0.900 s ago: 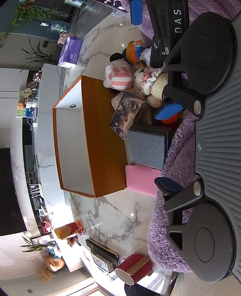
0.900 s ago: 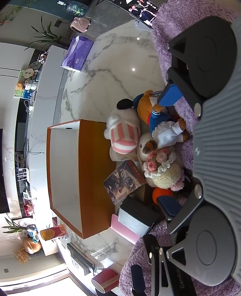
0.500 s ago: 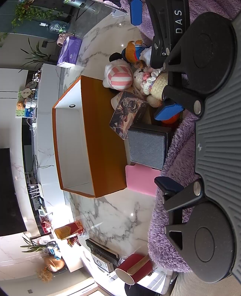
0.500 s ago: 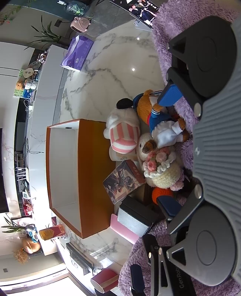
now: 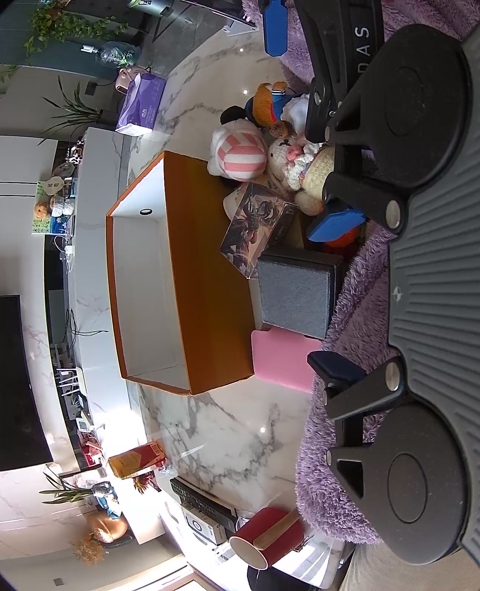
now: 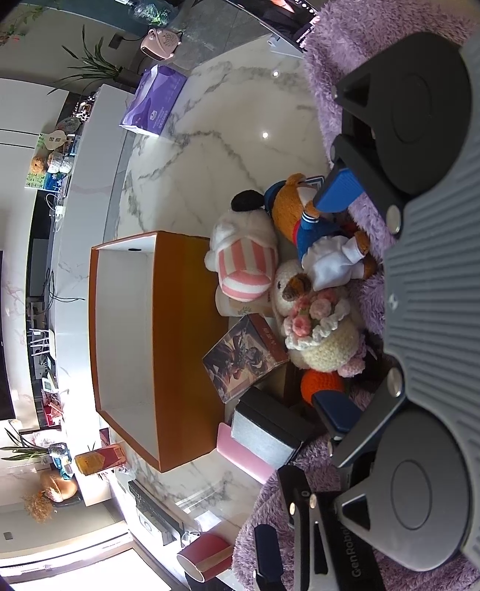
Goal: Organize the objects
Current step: 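Move both tools toward the items beside the orange box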
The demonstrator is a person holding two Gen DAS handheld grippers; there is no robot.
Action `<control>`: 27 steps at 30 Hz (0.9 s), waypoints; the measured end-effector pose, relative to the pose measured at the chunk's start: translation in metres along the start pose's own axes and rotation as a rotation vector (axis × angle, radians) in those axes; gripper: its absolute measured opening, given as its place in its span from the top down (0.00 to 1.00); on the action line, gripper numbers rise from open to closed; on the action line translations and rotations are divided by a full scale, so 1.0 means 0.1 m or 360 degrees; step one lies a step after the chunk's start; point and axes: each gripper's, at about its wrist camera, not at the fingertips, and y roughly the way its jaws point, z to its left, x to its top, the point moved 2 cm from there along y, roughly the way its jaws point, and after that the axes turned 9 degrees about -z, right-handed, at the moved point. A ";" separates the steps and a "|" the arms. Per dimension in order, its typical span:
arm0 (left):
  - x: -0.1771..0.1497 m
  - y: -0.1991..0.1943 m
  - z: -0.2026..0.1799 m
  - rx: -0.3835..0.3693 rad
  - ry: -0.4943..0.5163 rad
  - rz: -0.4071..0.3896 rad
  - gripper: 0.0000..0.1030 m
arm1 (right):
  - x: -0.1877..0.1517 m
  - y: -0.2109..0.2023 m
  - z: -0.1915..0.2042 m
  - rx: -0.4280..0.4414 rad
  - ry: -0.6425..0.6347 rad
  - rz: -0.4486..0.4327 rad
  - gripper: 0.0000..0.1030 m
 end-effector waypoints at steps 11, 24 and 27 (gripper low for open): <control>0.01 -0.02 0.00 -0.0002 -0.0008 -0.0010 0.26 | -0.01 0.00 0.01 -0.0003 -0.0005 -0.0001 0.01; 0.00 0.03 0.00 -0.0006 -0.0039 0.0017 0.31 | -0.02 0.04 -0.01 -0.0007 0.0001 0.0016 0.01; -0.01 0.06 0.00 -0.0023 -0.0048 0.0036 0.33 | -0.03 0.06 -0.01 -0.0005 0.0000 0.0027 0.01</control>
